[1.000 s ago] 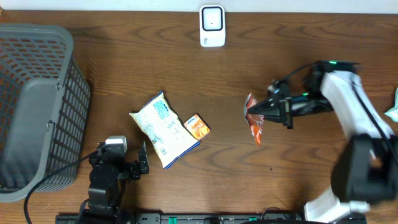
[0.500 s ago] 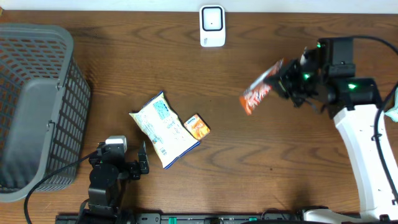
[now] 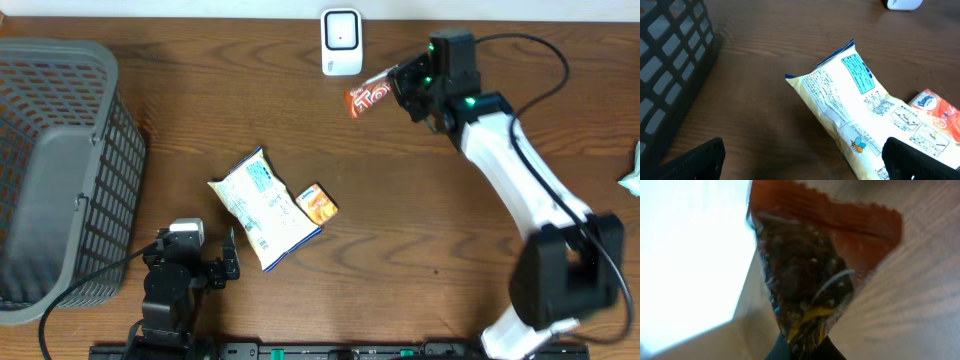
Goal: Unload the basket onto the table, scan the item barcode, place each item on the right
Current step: 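Raise the Top bar and hold it to the scanner window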
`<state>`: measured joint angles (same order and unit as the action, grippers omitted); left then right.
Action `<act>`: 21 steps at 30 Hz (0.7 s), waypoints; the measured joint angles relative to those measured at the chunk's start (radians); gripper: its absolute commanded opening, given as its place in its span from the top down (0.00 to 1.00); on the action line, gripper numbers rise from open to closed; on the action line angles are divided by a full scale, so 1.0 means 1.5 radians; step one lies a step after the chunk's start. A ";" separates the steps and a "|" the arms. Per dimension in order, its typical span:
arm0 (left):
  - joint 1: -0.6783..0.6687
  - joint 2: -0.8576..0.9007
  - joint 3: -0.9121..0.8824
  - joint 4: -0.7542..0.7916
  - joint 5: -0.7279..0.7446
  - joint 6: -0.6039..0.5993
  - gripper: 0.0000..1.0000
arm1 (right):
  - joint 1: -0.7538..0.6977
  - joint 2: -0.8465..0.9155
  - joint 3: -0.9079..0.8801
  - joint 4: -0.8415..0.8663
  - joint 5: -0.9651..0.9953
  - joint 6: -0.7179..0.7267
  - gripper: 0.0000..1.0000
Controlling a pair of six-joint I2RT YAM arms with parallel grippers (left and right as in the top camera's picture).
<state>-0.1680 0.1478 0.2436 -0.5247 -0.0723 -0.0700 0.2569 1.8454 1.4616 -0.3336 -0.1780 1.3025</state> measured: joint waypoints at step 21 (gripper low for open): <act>0.000 0.000 0.000 0.000 0.000 0.000 0.01 | 0.020 0.482 0.602 -0.064 0.105 0.137 0.98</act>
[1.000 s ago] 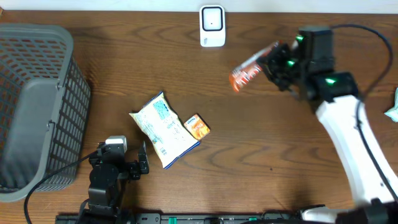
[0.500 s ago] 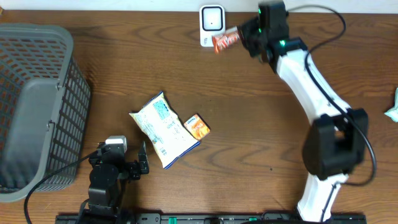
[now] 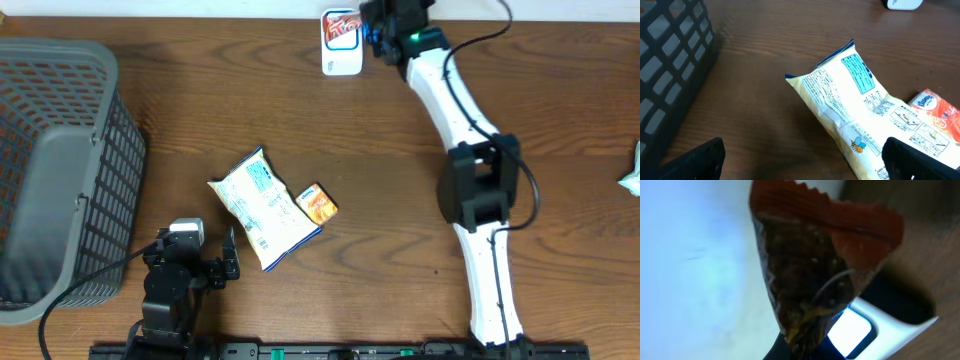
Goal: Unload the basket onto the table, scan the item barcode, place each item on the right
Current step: 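Raise the Top bar and hold it to the scanner window, then carry the Top bar to the right table edge and release it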
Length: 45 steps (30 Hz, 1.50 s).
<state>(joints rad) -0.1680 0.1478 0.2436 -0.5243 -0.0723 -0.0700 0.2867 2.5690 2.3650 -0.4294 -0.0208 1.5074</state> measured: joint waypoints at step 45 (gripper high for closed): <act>0.000 0.000 0.000 0.000 0.000 0.000 0.01 | -0.299 -0.098 0.147 -0.751 0.659 -0.238 0.99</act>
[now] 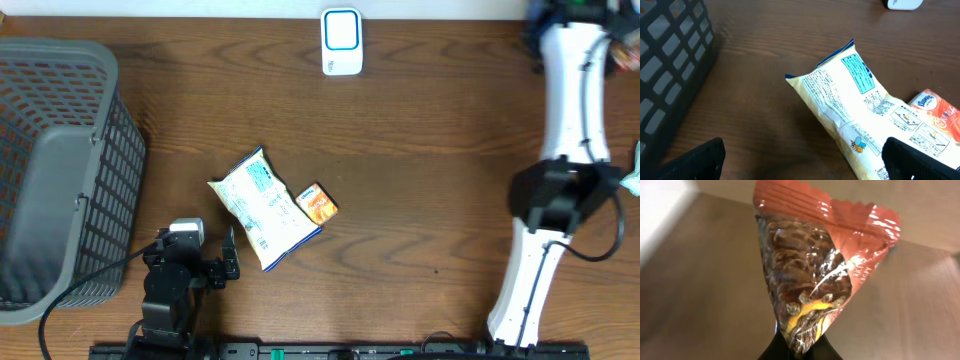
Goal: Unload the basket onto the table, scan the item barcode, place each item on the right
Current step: 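Carry the Top bar to the right table edge and release it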
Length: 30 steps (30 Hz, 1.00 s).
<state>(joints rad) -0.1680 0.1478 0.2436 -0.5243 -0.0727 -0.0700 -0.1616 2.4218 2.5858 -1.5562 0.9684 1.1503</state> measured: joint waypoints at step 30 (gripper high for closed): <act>0.000 0.000 0.000 0.000 0.000 0.000 0.01 | -0.240 0.010 0.127 -0.039 -0.642 -0.406 0.12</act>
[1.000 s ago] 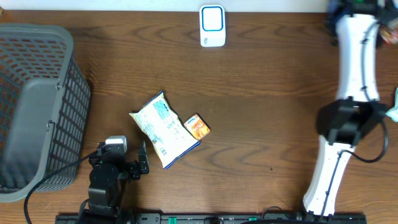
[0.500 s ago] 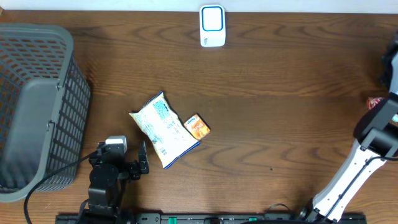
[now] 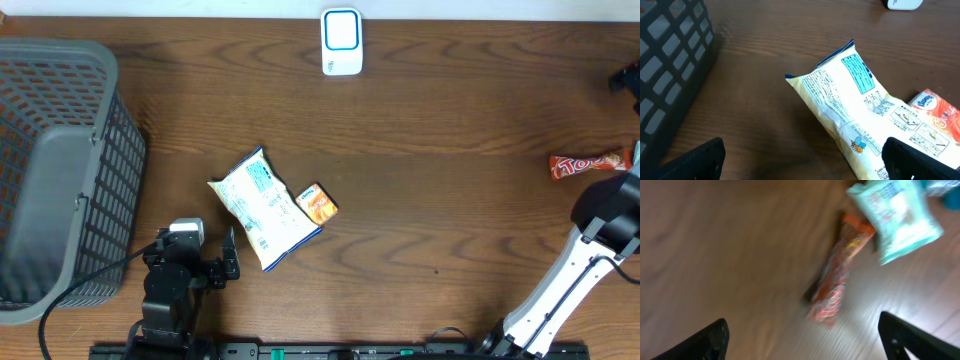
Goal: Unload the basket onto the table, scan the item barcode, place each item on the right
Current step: 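Carry the Top bar to the right table edge and release it, then move the right gripper back over the Kleenex pack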
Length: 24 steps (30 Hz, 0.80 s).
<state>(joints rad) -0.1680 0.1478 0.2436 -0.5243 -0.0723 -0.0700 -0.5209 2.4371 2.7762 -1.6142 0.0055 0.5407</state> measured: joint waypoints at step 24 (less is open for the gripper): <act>0.000 0.000 0.000 0.000 0.000 0.000 0.01 | 0.523 -0.127 0.072 -0.053 -0.229 -0.129 0.01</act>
<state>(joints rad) -0.1680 0.1478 0.2436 -0.5243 -0.0723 -0.0700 0.2638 2.2467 2.8845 -1.6943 -0.3378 0.3466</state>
